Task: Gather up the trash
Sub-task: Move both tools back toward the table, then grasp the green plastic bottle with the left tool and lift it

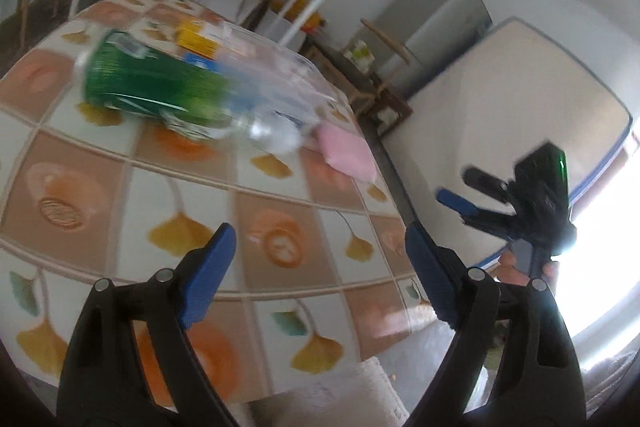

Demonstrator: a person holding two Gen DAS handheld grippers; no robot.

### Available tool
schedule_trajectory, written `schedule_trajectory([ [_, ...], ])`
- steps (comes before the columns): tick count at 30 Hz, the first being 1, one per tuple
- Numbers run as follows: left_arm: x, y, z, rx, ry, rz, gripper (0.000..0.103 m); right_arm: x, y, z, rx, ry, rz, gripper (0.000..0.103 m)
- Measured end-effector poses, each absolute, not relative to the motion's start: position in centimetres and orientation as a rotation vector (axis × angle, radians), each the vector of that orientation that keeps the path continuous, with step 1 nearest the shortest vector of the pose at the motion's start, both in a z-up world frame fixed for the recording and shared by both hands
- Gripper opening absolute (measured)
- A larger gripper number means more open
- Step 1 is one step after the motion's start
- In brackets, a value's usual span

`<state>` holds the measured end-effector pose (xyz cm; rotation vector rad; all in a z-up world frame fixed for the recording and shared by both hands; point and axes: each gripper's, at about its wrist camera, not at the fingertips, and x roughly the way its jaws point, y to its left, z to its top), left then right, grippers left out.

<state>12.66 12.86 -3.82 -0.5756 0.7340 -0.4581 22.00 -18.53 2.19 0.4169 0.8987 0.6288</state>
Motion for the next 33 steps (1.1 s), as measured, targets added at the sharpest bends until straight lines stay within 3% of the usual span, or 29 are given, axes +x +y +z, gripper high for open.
schedule_trajectory([
  [8, 12.5, 18.0, -4.8, -0.677, 0.698, -0.395, 0.082, 32.4, -5.4, -0.4, 0.249, 1.038, 0.705, 0.08],
  [14, 12.9, 21.0, -5.7, -0.75, 0.705, -0.349, 0.082, 34.8, -3.2, -3.7, 0.305, 1.157, 0.741, 0.081],
  [26, 15.2, 23.5, -6.4, -0.858, 0.771, -0.231, 0.082, 22.5, -2.2, -3.7, 0.339, 1.302, 1.121, 0.082],
  [33, 19.0, 22.5, -5.9, -0.659, 0.844, -0.07, 0.083, 19.2, -6.4, -4.1, 0.4, 1.271, 1.029, 0.082],
])
